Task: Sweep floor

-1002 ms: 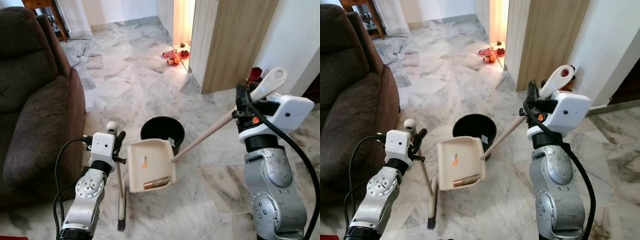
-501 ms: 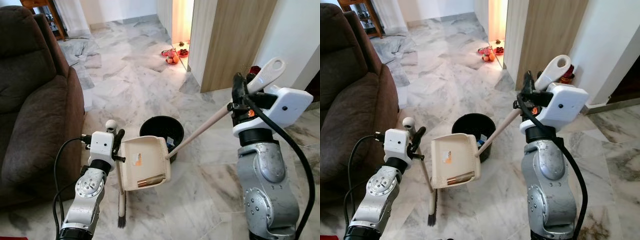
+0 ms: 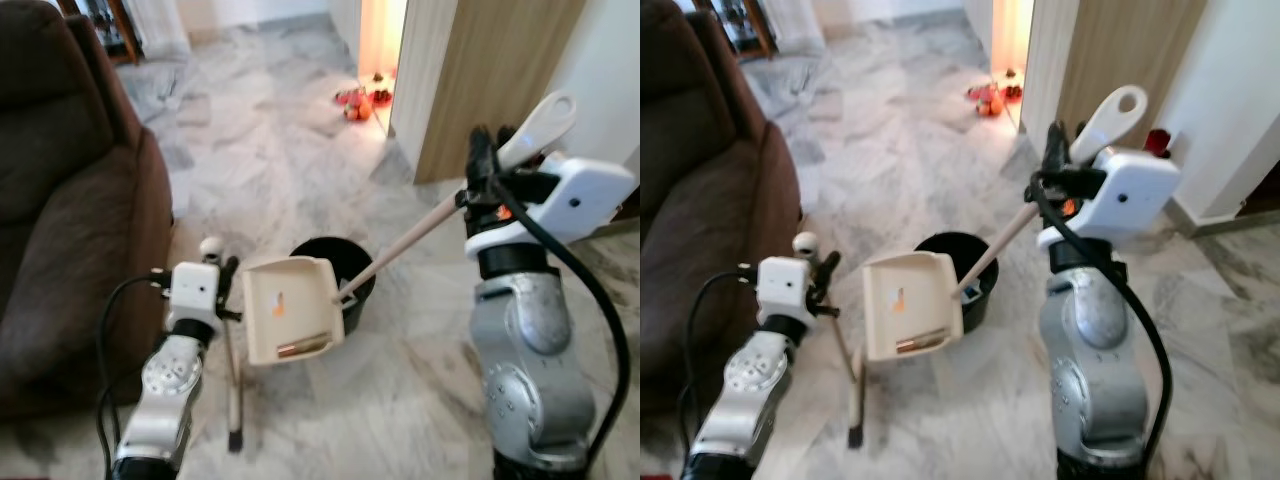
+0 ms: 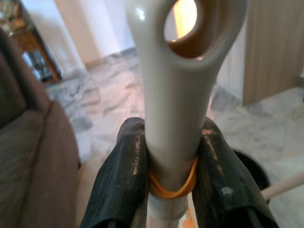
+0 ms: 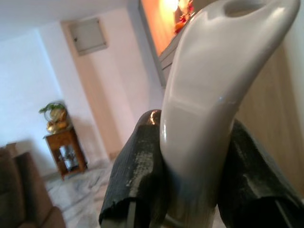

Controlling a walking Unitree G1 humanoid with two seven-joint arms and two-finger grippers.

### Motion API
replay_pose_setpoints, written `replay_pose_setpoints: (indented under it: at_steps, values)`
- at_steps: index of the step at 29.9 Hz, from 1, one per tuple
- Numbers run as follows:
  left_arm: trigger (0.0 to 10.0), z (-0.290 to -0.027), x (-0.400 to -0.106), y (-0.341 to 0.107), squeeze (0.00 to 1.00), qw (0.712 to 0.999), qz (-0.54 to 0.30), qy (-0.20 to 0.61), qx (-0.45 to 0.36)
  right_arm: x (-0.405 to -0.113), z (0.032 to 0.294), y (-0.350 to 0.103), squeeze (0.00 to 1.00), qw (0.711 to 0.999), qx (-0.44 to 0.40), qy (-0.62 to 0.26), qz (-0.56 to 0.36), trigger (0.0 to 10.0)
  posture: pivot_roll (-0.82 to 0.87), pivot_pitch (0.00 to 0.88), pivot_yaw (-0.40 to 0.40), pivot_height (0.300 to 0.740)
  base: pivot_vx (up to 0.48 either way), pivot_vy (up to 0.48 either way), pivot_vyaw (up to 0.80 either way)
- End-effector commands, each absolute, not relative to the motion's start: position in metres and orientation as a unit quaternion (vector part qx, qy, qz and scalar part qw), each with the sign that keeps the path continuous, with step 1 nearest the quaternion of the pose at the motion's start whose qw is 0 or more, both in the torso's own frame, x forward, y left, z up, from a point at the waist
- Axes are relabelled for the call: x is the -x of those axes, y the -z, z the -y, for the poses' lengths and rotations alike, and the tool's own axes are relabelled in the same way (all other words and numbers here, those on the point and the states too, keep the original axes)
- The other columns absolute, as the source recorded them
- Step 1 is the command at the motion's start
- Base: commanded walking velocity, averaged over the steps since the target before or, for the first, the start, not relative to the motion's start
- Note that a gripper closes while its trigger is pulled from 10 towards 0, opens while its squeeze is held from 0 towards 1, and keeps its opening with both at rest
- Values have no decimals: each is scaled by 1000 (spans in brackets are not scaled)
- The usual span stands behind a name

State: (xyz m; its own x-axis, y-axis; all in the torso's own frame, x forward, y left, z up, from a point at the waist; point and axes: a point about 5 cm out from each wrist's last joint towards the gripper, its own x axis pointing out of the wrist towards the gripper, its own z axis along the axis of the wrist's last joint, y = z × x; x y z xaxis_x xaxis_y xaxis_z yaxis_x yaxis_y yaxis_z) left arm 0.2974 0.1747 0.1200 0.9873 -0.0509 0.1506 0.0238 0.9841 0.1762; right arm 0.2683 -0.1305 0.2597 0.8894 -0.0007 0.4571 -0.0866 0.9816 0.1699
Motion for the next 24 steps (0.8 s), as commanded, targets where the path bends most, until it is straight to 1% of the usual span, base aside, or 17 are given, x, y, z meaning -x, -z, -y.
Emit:
replay_pose_setpoints:
  at_steps: [1, 11, 14, 24]
  values:
    - [10000, -171, -297, -128, 0, 990, 105, 25, -94, -262, 130, -274, 0, 956, -98, -24, 276, 10000, 69, 76, 63, 740, 356, 0, 0]
    - [10000, -172, -297, -130, 0, 989, 110, 20, -94, -263, 127, -275, 0, 956, -93, -33, 278, 10000, 73, 70, 61, 740, 357, 0, 0]
    - [10000, -171, -297, -130, 0, 989, 112, 17, -95, -264, 127, -275, 0, 955, -93, -36, 279, 10000, 74, 71, 59, 740, 360, 0, 423]
    - [10000, -172, -298, -131, 0, 989, 117, 12, -95, -264, 125, -276, 0, 954, -99, -41, 280, 10000, 73, 78, 55, 740, 359, 0, 0]
